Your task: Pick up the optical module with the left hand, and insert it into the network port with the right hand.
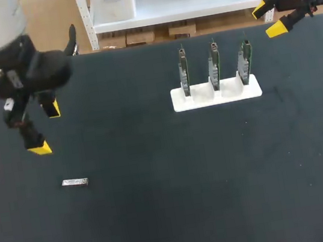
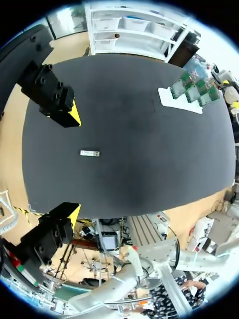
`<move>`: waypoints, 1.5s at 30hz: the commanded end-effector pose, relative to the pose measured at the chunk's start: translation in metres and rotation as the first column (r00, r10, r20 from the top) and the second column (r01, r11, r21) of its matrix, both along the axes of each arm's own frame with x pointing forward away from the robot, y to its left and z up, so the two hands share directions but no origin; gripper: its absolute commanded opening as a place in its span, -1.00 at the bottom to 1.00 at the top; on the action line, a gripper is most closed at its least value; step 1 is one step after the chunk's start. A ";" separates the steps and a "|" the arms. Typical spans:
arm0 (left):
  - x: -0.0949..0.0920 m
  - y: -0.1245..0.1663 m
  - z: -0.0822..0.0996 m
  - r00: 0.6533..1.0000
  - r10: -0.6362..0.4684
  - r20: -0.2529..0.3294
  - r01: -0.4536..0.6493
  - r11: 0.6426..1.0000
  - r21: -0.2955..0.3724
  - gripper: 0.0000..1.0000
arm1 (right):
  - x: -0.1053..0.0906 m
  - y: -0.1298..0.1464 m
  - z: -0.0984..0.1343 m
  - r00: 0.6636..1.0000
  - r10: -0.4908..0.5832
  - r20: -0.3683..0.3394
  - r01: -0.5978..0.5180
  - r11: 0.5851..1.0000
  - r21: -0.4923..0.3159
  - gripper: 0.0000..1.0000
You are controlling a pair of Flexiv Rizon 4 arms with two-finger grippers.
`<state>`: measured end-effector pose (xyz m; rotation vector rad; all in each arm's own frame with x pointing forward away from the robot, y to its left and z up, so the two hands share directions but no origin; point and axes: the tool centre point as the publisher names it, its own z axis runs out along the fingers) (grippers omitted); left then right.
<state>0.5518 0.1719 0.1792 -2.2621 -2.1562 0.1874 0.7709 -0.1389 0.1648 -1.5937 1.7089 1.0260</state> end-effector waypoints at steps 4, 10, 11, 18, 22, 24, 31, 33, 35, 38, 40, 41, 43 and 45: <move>-0.008 0.010 -0.012 1.000 0.000 0.017 0.001 0.999 -0.051 1.00 | -0.002 0.000 0.000 1.000 -0.004 0.004 0.004 1.000 0.000 1.00; -0.008 0.010 -0.012 1.000 0.000 0.017 0.001 0.999 -0.051 1.00 | -0.002 0.000 0.000 1.000 -0.004 0.004 0.004 1.000 0.000 1.00; -0.008 0.010 -0.012 1.000 0.000 0.017 0.001 0.999 -0.051 1.00 | -0.002 0.000 0.000 1.000 -0.004 0.004 0.004 1.000 0.000 1.00; -0.008 0.010 -0.012 1.000 0.000 0.017 0.001 0.999 -0.051 1.00 | -0.002 0.000 0.000 1.000 -0.004 0.004 0.004 1.000 0.000 1.00; -0.007 0.010 -0.013 1.000 -0.007 0.028 0.008 0.999 -0.038 1.00 | -0.002 0.000 0.000 1.000 -0.004 0.004 0.004 1.000 0.000 1.00; -0.011 0.010 -0.017 0.994 -0.014 0.108 0.014 1.000 0.005 1.00 | -0.002 0.000 0.000 1.000 -0.004 0.004 0.004 1.000 0.000 1.00; -0.023 0.018 -0.042 0.976 -0.017 0.218 0.005 0.998 0.058 1.00 | -0.002 0.000 0.000 1.000 -0.004 0.004 0.004 1.000 0.000 1.00; -0.024 0.022 -0.050 0.978 -0.009 0.208 -0.003 0.998 0.058 1.00 | -0.002 0.000 0.000 1.000 -0.004 0.004 0.004 1.000 0.000 1.00; -0.026 0.027 -0.062 0.979 0.014 0.206 -0.030 0.997 0.073 1.00 | -0.002 0.000 0.000 1.000 -0.004 0.004 0.004 1.000 0.000 1.00; -0.025 0.033 -0.083 0.985 0.046 0.164 -0.062 0.994 0.092 1.00 | -0.002 0.000 0.000 1.000 -0.004 0.004 0.004 1.000 0.000 1.00; -0.026 0.035 -0.093 0.986 0.051 0.158 -0.066 0.994 0.092 1.00 | -0.002 0.000 0.000 1.000 -0.004 0.004 0.004 1.000 0.000 1.00; -0.025 0.036 -0.096 0.986 0.053 0.156 -0.068 0.993 0.093 1.00 | -0.002 0.000 0.000 1.000 -0.004 0.004 0.004 1.000 0.000 1.00; -0.024 0.036 -0.104 0.988 0.045 0.145 -0.059 0.994 0.097 1.00 | -0.002 0.000 0.000 1.000 -0.004 0.004 0.004 1.000 0.000 1.00; -0.021 0.036 -0.110 0.988 0.044 0.146 -0.060 0.992 0.107 1.00 | -0.002 0.000 0.000 1.000 -0.004 0.004 0.004 1.000 0.000 1.00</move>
